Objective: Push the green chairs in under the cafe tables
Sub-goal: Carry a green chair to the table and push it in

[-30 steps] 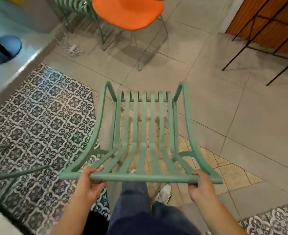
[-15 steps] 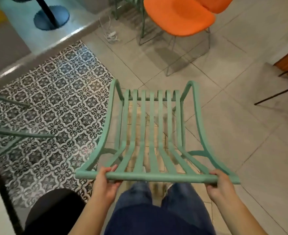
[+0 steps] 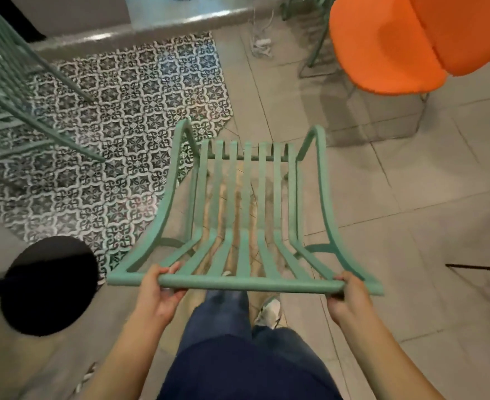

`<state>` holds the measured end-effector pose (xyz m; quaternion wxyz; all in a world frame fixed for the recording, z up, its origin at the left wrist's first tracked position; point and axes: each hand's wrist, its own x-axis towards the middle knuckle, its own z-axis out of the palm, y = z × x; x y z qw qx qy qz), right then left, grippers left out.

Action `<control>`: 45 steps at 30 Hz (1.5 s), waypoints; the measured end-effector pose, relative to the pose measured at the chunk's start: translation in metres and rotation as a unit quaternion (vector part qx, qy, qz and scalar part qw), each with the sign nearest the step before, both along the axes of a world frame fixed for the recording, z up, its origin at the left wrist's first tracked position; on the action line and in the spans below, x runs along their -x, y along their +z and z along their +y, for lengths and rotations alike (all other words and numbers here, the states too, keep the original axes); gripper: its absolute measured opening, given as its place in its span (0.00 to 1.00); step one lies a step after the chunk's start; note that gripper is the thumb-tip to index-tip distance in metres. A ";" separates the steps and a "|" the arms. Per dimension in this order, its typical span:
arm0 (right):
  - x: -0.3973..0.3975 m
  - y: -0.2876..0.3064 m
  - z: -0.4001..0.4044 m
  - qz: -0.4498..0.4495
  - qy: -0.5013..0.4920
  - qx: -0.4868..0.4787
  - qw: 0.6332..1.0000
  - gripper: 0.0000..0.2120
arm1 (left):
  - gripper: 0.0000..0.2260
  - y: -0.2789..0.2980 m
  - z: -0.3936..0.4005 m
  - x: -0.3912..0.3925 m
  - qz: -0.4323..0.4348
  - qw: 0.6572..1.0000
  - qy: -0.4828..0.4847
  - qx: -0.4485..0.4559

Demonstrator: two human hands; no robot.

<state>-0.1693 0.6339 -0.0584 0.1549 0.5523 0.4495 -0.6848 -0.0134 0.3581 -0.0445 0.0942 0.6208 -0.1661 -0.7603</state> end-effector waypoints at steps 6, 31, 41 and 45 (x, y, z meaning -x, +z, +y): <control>0.056 -0.004 0.000 0.003 0.077 0.000 0.997 0.12 | 0.10 -0.006 0.021 0.016 0.002 0.997 0.082 -0.011; 0.318 0.017 -0.090 -0.011 0.425 0.011 0.905 0.09 | 0.09 0.018 0.127 0.174 -0.014 0.899 0.437 -0.004; 0.348 0.015 -0.170 -0.007 0.540 0.015 0.842 0.13 | 0.13 0.011 0.134 0.194 -0.003 0.832 0.554 -0.023; 0.345 0.022 -0.212 0.001 0.590 0.029 0.807 0.14 | 0.17 0.011 0.128 0.198 0.019 0.801 0.598 -0.018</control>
